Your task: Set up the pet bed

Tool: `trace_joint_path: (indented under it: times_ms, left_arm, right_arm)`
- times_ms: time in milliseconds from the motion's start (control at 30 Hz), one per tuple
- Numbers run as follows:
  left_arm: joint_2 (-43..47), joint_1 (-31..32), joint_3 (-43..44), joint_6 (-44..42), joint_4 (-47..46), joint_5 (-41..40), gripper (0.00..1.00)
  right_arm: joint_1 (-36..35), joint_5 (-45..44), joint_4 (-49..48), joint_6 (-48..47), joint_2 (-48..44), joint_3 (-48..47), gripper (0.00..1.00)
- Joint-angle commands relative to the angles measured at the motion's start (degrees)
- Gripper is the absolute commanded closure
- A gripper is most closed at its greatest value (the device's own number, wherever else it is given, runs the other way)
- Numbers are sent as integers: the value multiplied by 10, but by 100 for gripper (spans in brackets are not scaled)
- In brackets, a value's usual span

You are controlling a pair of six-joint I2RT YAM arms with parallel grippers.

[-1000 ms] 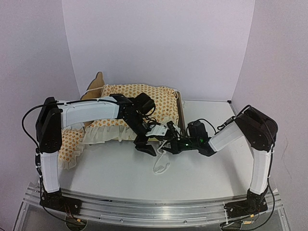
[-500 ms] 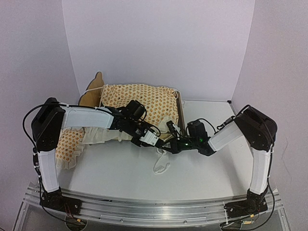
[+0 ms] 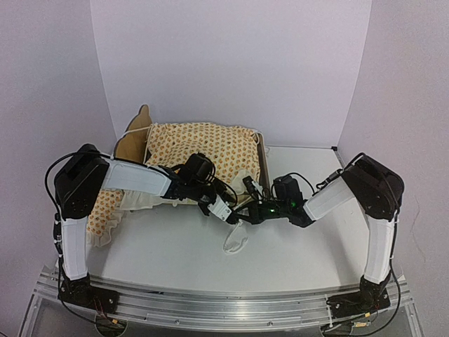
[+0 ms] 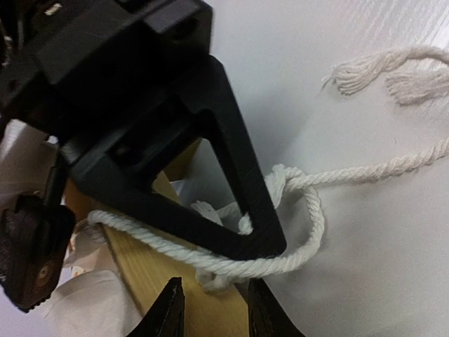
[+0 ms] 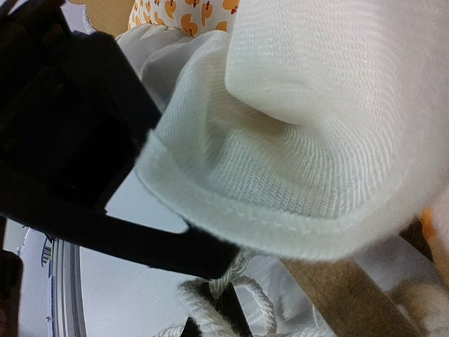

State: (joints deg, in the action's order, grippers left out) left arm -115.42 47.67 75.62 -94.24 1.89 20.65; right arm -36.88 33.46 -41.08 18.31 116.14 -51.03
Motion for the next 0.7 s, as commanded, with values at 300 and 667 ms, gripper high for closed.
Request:
trace_joint_path:
  times_ms: [300, 667]
  left_arm:
    - [-24, -2, 3, -71, -72, 23, 68]
    - [-18, -1, -9, -70, -60, 59, 74]
  right_arm:
    - [3, 23, -27, -8, -7, -30, 100]
    - [5, 23, -27, -10, -7, -34, 100]
